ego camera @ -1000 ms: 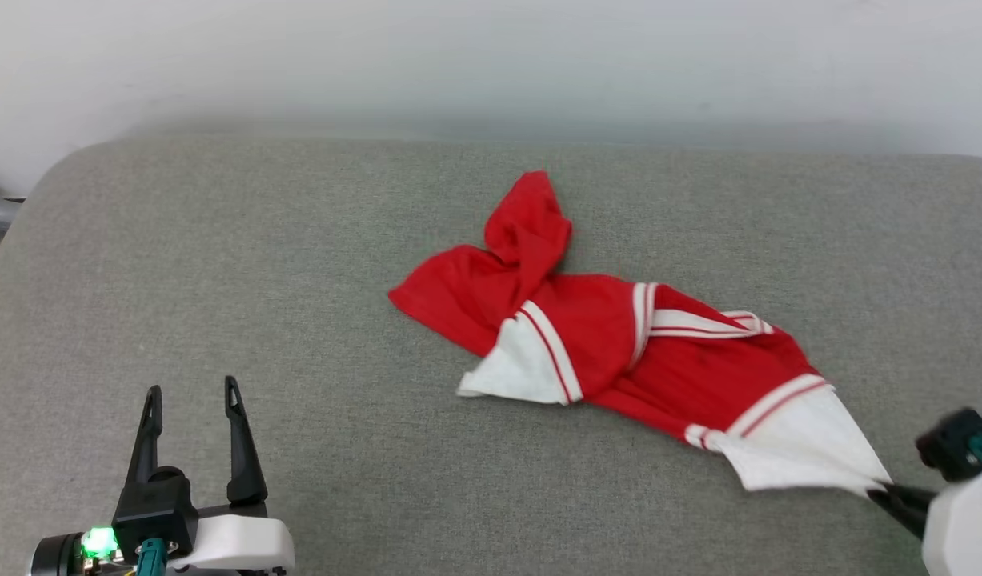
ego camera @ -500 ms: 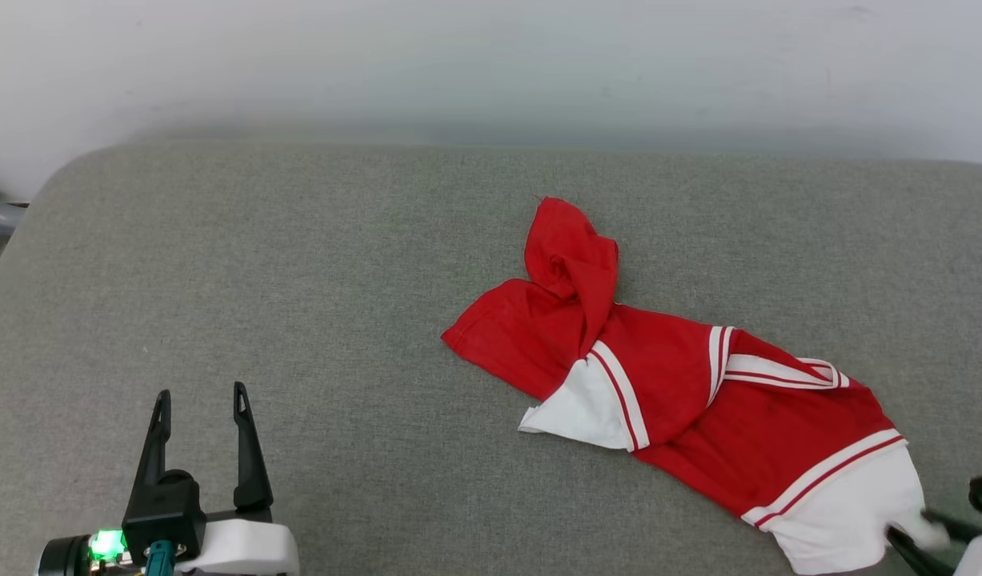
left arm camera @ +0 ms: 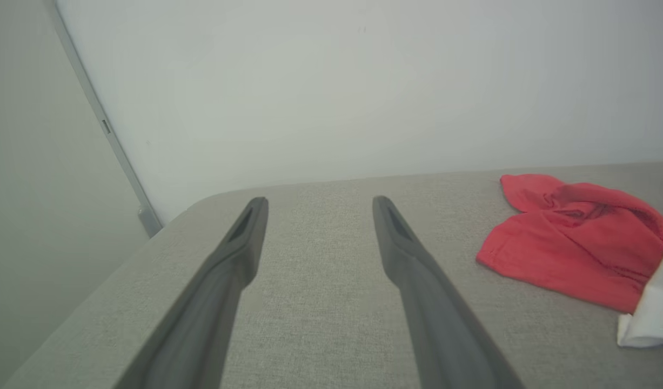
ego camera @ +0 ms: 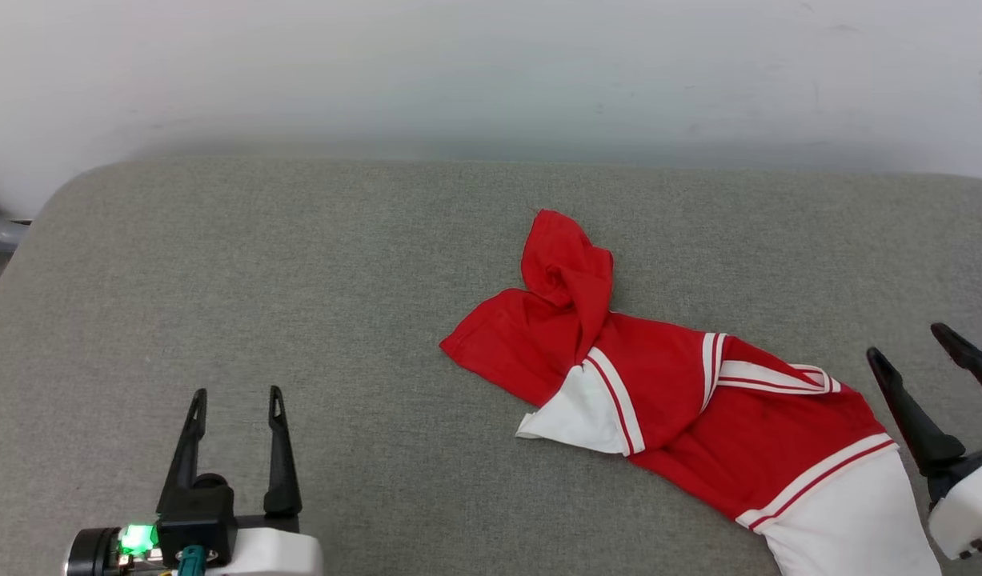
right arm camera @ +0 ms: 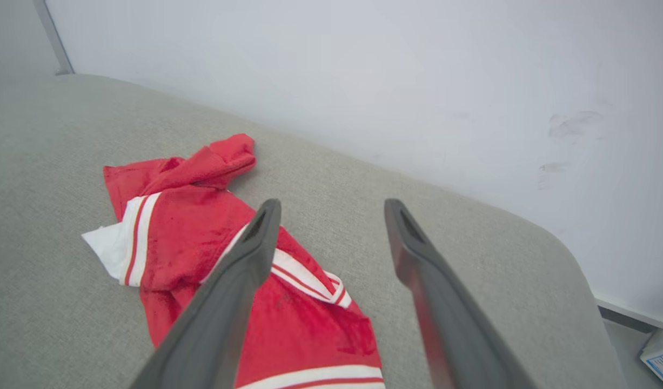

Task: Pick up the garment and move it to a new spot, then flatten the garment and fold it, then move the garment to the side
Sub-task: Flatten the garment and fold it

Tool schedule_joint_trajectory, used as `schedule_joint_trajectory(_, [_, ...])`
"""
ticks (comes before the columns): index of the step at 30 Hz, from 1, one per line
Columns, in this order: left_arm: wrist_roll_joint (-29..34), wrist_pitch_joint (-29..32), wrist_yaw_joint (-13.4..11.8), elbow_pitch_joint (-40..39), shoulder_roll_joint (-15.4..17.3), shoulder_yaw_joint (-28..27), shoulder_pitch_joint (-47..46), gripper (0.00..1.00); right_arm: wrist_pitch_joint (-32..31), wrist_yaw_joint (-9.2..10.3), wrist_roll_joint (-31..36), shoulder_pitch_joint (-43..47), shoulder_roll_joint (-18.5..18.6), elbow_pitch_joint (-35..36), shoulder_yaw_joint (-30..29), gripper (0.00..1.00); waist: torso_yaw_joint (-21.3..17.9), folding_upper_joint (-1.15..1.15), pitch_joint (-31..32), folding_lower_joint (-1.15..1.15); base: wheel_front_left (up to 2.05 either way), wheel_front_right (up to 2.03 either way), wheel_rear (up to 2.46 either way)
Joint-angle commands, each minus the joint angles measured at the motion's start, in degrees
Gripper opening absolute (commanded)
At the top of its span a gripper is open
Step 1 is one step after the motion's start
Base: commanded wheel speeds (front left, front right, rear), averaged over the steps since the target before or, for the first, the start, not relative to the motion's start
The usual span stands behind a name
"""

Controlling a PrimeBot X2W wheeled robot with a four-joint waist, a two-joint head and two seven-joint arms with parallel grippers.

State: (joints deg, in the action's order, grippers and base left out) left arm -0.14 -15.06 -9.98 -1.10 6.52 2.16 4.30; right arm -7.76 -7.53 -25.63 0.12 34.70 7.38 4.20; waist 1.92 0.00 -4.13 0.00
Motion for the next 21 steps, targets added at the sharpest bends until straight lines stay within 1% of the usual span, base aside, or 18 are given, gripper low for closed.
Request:
schedule_joint_trajectory(1, [0.51, -0.15, 0.55, -0.33, 0.08, 0.71, -0.5, 1.0, 0.81, 0.09, 1.7, 0.95, -2.5, 1.73, -1.2, 1.0, 0.06, 0.0, 0.0, 0.0, 0.0, 0.0, 0.0])
schedule_joint_trajectory(4, [1.07, -0.15, 2.05, -0.5, 0.61, 2.75, -1.98, 1.0, 1.55, 0.09, 4.83, 1.57, -6.5, 4.46, -2.97, 1.0, 0.14, 0.0, -0.27, 0.0, 0.0, 0.0, 0.0])
schedule_joint_trajectory(6, [0.98, -0.15, 3.82, -0.32, 1.06, 4.48, -3.5, 1.0, 1.74, 0.09, 6.33, 1.98, -8.42, 5.34, -3.46, 1.0, 0.14, 0.0, -0.49, 0.0, 0.0, 0.0, 0.0])
schedule_joint_trajectory(8, [0.64, -0.15, 6.51, 0.14, 1.99, 6.16, -6.06, 1.0, 1.88, 0.09, 7.62, 2.29, -9.7, 5.8, -3.74, 1.0, 0.03, 0.0, -0.88, 0.0, 0.0, 0.0, 0.0])
schedule_joint_trajectory(12, [-0.22, 0.35, 13.41, 3.29, 4.81, 9.61, -12.16, 1.0, 1.6, 0.09, 9.13, 1.46, -10.84, 6.21, -3.16, 1.0, -0.59, 0.0, -1.65, 0.0, 0.0, 0.0, 0.0])
schedule_joint_trajectory(14, [-1.44, 2.06, 15.84, 3.86, 6.34, 11.64, -16.36, 1.0, 1.63, 0.09, 9.3, 0.58, -11.18, 6.23, -3.06, 1.0, -1.08, 0.0, -1.98, 0.0, 0.0, 0.0, 0.0])
schedule_joint_trajectory(17, [-4.52, 7.6, 17.25, 4.01, 9.67, 15.89, -21.92, 1.0, 2.05, 0.09, 9.41, -0.34, -11.85, 5.88, -3.06, 1.0, -2.08, 0.0, -2.44, 0.0, 0.0, 0.0, 0.0])
schedule_joint_trajectory(21, [-15.01, 17.65, 17.31, 2.3, 16.04, 26.18, -29.12, 1.0, 2.88, 0.09, 8.8, -1.14, -13.88, 4.78, -3.44, 1.0, -3.64, 0.0, -3.19, 0.0, 0.0, 0.0, 0.0])
